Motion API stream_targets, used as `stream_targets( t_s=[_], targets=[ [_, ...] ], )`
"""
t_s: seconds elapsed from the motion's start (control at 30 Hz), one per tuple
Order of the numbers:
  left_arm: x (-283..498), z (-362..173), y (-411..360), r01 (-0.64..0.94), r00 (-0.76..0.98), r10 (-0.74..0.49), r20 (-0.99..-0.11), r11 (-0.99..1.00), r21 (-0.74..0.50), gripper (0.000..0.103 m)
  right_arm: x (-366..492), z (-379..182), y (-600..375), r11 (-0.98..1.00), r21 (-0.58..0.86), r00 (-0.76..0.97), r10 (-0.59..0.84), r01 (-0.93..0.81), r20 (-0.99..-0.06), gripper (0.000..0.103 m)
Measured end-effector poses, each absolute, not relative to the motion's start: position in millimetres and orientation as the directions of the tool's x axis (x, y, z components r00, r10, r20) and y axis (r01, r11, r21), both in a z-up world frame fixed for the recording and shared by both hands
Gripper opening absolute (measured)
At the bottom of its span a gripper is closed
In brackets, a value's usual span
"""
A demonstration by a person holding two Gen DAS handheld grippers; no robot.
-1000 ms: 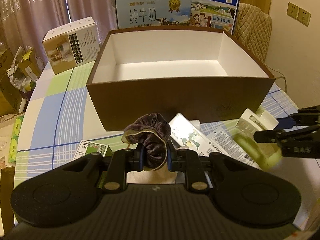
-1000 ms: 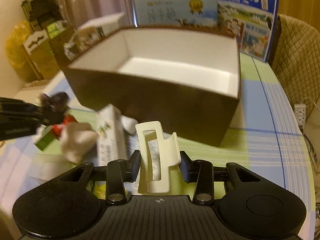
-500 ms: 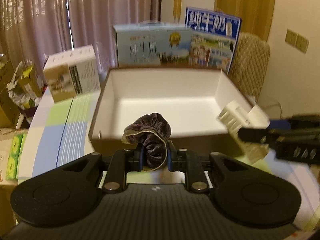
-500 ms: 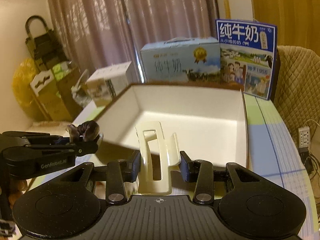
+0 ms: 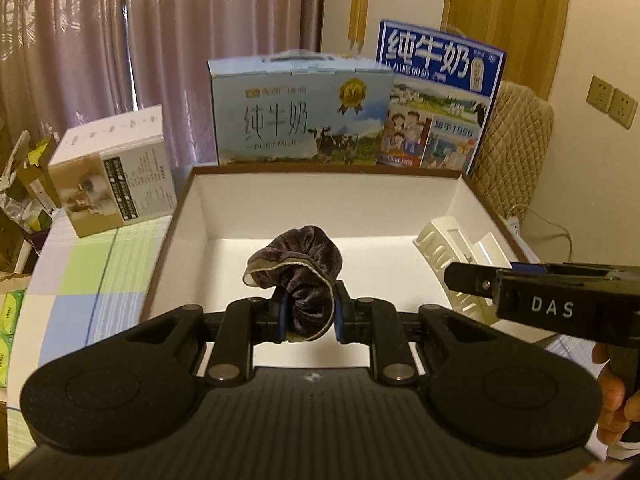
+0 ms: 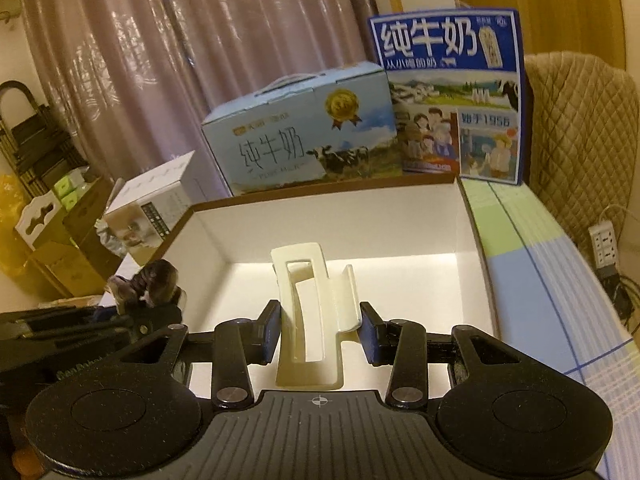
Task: Organize objects
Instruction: 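Lower the scrunchie into the box and open the left gripper while the right gripper drops the hair clip inside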
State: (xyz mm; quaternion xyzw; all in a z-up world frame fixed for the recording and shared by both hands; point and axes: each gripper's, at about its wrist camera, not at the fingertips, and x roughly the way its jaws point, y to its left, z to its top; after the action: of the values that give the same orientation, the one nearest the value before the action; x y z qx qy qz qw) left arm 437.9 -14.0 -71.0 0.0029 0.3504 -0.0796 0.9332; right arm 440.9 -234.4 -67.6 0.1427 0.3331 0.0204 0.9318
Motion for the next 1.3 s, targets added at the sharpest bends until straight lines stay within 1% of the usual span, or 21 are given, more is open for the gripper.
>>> stream_targets(
  t_s=[0.17,0.5,0.8,0.9,0.93,0.97,1.03,1.13,1.3],
  targets=[
    [453,-89,-20,0.163,0.718,-0.146,-0.68,0.986,-0.04,0.018,452,-83,-236,0.957,0.282,0.766,0.134,0.064,-0.628,0.038],
    [474,-119,-22,0.164,0.679,-0.157,-0.718,0.985,-0.061,0.018,468,-114,-242,0.959,0.265,0.713,0.112,0.106,-0.692,0.038],
    [483,-133,-22,0.164,0.653,-0.178,-0.736,0.982,-0.092,0.019,473,-126,-244,0.961,0.247,0.687,0.095,0.126,-0.721,0.038],
    [484,-134,-22,0.169,0.653,-0.182,-0.735,0.981,-0.093,0.022,474,-126,-244,0.961,0.245,0.684,0.093,0.129,-0.723,0.038],
    [483,-134,-23,0.17,0.656,-0.181,-0.733,0.981,-0.09,0.025,474,-126,-244,0.961,0.246,0.684,0.094,0.129,-0.724,0.038],
    [483,-133,-22,0.168,0.657,-0.181,-0.732,0.982,-0.092,0.034,474,-126,-244,0.961,0.246,0.682,0.094,0.129,-0.725,0.038],
    [483,-132,-21,0.17,0.659,-0.19,-0.728,0.98,-0.102,0.036,474,-126,-244,0.961,0.246,0.68,0.095,0.128,-0.727,0.038],
    [484,-131,-21,0.167,0.661,-0.187,-0.727,0.981,-0.1,0.045,474,-127,-244,0.961,0.246,0.678,0.095,0.13,-0.729,0.038],
    [485,-131,-18,0.154,0.659,-0.18,-0.73,0.983,-0.104,0.049,474,-127,-242,0.959,0.253,0.68,0.103,0.125,-0.726,0.038]
  ],
)
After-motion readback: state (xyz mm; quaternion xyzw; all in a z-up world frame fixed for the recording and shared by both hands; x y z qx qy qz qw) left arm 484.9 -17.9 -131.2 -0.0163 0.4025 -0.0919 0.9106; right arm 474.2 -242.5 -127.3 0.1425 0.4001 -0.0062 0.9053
